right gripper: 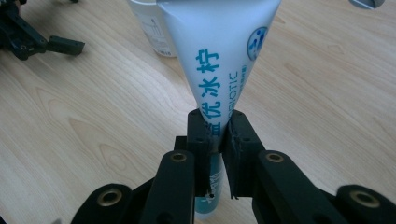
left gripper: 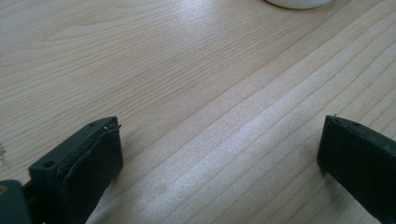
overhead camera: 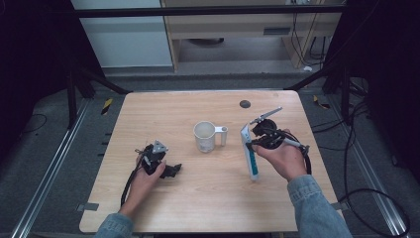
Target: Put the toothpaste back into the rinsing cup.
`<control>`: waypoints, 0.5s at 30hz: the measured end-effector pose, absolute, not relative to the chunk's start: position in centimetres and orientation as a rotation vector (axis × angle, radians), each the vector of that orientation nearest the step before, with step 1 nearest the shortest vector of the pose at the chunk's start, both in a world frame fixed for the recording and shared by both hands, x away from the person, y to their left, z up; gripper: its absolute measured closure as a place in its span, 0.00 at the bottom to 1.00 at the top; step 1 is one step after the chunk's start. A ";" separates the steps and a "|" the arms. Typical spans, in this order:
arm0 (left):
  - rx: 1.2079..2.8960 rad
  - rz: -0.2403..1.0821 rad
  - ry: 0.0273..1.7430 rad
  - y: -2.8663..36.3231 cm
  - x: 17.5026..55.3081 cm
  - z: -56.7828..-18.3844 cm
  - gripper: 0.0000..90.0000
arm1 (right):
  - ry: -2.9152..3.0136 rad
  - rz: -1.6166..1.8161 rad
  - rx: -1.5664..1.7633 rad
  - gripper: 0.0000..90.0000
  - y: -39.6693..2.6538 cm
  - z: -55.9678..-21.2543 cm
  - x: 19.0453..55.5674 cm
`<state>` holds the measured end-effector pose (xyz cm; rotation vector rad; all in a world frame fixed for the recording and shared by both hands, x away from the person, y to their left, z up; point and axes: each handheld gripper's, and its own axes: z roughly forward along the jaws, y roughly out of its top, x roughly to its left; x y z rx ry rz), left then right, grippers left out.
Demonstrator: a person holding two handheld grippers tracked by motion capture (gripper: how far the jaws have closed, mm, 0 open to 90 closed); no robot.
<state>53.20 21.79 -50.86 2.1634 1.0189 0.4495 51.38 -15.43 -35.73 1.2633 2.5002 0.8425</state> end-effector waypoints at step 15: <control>2.167 0.449 1.017 21.8 53.2 -50.8 0.00 | 2.408 0.987 1.202 0.91 -14.9 -34.8 51.5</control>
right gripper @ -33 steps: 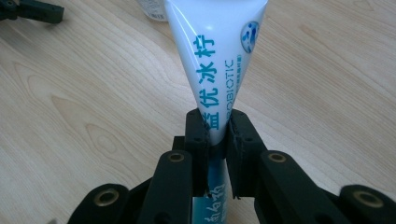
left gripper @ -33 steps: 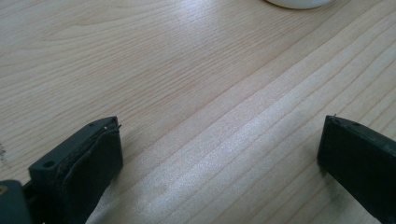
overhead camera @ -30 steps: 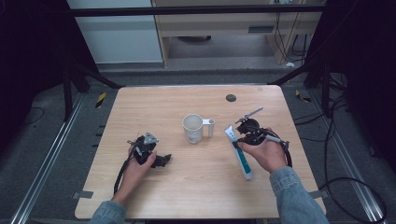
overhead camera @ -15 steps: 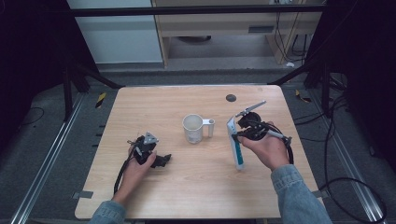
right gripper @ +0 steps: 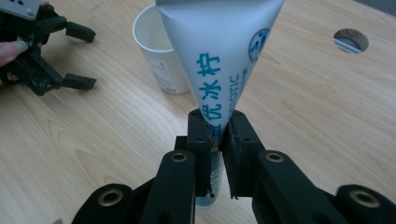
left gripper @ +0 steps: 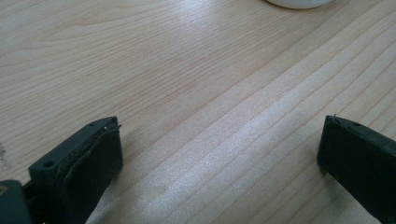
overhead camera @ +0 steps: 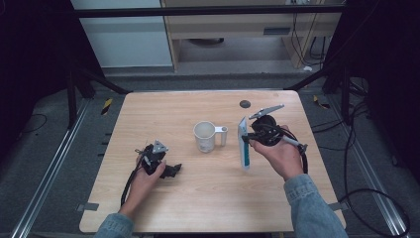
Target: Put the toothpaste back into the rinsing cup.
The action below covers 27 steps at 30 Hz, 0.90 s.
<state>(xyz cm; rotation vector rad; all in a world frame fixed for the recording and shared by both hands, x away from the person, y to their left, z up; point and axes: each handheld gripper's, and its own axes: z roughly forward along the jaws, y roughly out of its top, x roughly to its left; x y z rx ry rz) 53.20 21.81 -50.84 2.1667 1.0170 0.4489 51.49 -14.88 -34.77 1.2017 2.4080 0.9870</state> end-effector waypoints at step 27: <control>2.165 0.451 1.016 21.8 53.2 -50.9 0.00 | 2.253 1.179 1.117 0.90 -12.1 -33.7 50.8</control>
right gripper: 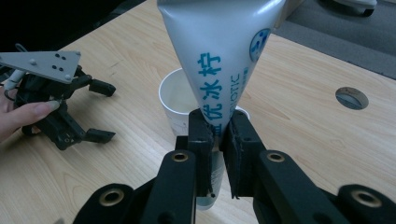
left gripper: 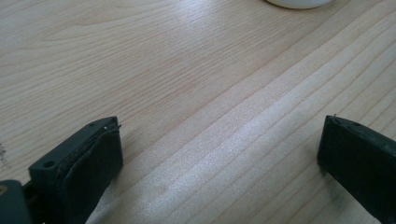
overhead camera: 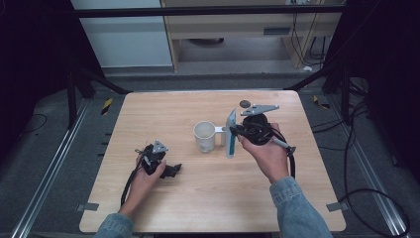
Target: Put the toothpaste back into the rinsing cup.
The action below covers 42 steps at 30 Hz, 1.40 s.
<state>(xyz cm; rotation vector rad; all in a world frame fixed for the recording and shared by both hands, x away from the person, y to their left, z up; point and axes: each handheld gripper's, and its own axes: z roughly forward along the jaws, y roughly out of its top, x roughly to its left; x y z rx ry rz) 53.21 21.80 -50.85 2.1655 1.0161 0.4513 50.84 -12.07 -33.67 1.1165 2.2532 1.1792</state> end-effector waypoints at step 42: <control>2.166 0.450 1.016 21.8 53.2 -50.8 0.00 | 2.125 1.285 1.086 0.90 -9.3 -30.8 50.7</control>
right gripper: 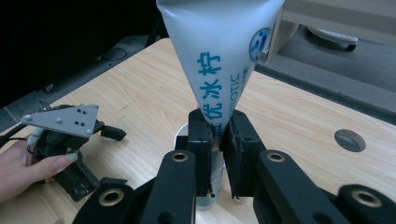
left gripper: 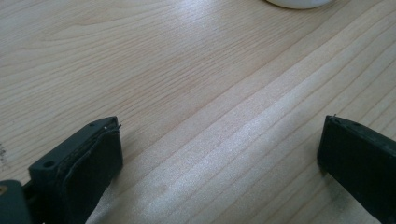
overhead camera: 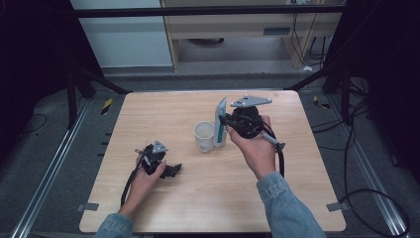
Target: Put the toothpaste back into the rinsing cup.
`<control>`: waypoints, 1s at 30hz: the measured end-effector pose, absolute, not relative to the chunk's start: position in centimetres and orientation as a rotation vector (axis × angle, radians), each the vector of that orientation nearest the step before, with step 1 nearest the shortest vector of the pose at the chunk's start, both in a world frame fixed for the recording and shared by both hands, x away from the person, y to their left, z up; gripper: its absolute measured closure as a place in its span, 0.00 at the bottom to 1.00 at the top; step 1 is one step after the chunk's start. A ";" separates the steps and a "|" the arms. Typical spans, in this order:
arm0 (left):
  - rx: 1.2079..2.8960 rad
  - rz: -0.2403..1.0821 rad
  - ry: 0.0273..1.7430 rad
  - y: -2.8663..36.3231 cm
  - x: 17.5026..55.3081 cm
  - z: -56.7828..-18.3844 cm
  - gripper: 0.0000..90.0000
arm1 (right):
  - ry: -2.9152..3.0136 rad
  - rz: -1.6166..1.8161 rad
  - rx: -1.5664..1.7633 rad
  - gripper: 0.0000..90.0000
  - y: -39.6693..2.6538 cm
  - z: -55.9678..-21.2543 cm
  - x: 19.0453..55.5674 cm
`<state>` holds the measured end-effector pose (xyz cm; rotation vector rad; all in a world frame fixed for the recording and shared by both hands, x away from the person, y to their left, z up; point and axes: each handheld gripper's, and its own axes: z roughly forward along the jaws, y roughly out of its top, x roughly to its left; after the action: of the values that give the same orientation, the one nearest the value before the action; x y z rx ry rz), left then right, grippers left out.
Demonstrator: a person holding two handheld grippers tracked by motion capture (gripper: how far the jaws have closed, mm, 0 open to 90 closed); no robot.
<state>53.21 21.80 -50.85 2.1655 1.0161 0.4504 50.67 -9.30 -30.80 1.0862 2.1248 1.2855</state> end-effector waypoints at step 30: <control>2.167 0.449 1.017 21.8 53.2 -50.8 0.00 | 1.950 1.337 1.068 0.90 -6.5 -29.7 49.9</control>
<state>53.21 21.80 -50.83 2.1668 1.0174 0.4489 49.95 -6.53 -29.66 1.0679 1.9500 1.3367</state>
